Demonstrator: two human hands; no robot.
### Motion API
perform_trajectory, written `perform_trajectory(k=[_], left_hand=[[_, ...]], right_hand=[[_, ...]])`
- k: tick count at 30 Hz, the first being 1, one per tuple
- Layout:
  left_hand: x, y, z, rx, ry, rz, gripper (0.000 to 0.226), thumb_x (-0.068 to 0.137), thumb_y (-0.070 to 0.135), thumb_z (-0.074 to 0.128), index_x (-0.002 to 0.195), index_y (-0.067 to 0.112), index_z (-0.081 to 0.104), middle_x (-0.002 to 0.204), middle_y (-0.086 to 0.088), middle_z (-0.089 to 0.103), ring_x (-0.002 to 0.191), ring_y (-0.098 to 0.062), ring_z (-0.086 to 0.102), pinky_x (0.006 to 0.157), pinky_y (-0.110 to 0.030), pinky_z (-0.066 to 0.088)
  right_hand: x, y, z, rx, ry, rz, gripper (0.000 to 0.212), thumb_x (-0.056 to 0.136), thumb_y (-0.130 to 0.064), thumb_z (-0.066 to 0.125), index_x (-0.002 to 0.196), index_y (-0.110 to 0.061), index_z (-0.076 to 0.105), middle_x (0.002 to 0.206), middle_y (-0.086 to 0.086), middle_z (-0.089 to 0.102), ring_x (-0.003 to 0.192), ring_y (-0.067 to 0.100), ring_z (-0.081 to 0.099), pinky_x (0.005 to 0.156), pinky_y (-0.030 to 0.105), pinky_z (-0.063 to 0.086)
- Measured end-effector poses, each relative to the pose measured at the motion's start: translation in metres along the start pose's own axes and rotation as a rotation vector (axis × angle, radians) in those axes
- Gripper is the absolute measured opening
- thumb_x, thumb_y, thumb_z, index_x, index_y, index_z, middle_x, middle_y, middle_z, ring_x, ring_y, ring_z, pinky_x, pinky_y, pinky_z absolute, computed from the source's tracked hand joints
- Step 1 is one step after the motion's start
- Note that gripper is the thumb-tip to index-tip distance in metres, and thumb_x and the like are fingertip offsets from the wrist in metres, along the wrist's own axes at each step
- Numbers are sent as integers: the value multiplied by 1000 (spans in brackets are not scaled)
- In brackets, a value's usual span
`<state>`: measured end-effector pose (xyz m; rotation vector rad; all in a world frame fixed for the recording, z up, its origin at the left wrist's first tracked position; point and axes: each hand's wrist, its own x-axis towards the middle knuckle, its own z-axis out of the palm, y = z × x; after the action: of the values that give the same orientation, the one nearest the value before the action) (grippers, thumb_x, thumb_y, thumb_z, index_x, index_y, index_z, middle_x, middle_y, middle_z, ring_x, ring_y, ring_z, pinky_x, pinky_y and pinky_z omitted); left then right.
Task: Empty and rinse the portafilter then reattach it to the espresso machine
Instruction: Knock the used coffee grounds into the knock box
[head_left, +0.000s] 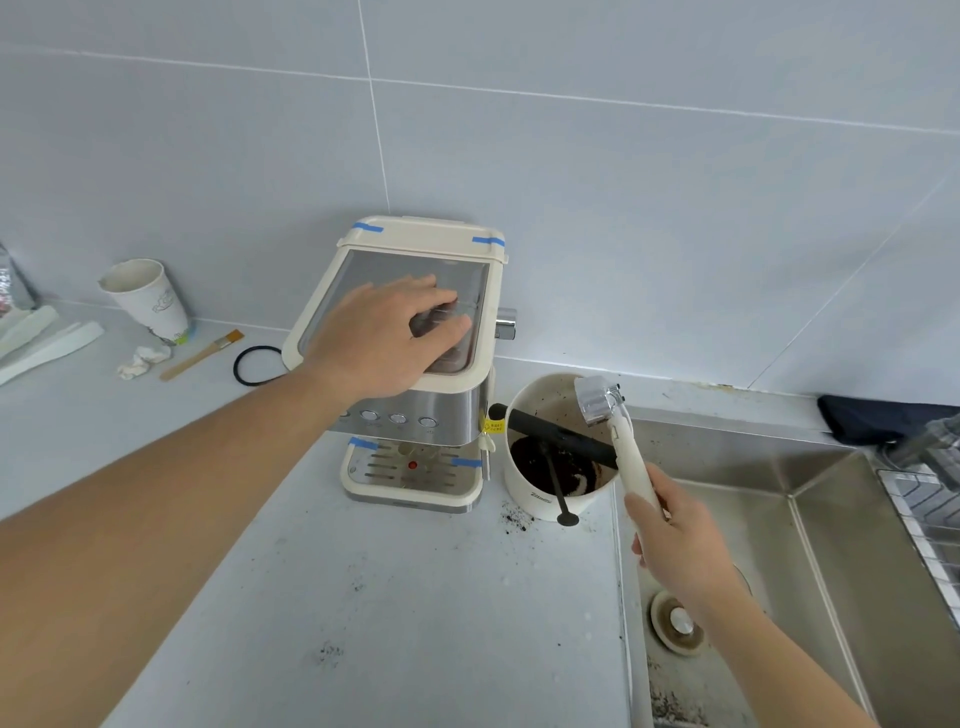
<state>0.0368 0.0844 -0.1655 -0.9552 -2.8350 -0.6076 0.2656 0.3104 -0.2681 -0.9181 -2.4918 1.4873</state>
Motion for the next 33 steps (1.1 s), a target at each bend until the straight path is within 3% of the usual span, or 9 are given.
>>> perform_trajectory(k=[3, 5, 8, 10, 19, 26, 33], left_hand=[[0, 0, 1, -4, -2, -2, 52, 91, 61, 41, 135, 36, 54, 153, 7, 42, 140, -13, 37, 117, -42, 24], [0, -1, 1, -9, 1, -6, 51, 92, 60, 42, 135, 36, 54, 152, 7, 42, 140, -14, 37, 116, -41, 24], [0, -2, 1, -15, -1, -3, 51, 91, 61, 41, 134, 36, 54, 152, 8, 42, 140, -13, 37, 117, -42, 23], [1, -2, 1, -22, -1, -5, 51, 91, 61, 42, 134, 37, 54, 152, 8, 43, 140, -12, 37, 117, -43, 24], [1, -4, 2, -43, -8, -20, 58, 86, 68, 36, 132, 39, 55, 150, 10, 45, 138, -14, 41, 116, -47, 27], [2, -5, 2, -40, -8, -19, 57, 86, 67, 37, 132, 38, 55, 150, 10, 45, 138, -14, 42, 116, -47, 27], [1, -4, 1, -61, -6, -26, 57, 85, 67, 37, 132, 38, 56, 150, 9, 46, 138, -12, 41, 116, -47, 27]], right_hand=[[1, -2, -2, -87, 7, -60, 23, 93, -14, 49, 101, -34, 58, 78, 16, 60, 61, 34, 61, 61, 50, 56], [2, -1, -4, -159, -1, -91, 35, 94, -14, 50, 107, -47, 52, 78, 11, 62, 66, 33, 63, 60, 45, 54], [7, 7, -5, -301, 19, -130, 43, 95, -18, 52, 133, -37, 51, 78, -4, 59, 66, 14, 58, 53, 26, 41], [8, 9, -5, -363, 35, -152, 45, 94, -18, 53, 136, -32, 50, 82, -6, 56, 69, 10, 55, 55, 22, 37], [10, 6, -9, -488, 50, -157, 46, 95, -19, 52, 140, -28, 45, 85, -1, 51, 71, 21, 56, 60, 32, 45], [11, 3, -13, -474, 77, -181, 47, 94, -19, 55, 139, -31, 47, 88, -3, 53, 74, 15, 54, 56, 22, 37], [9, 10, 2, -427, 139, -159, 50, 93, -20, 57, 141, -25, 45, 101, -1, 54, 76, 18, 55, 62, 33, 44]])
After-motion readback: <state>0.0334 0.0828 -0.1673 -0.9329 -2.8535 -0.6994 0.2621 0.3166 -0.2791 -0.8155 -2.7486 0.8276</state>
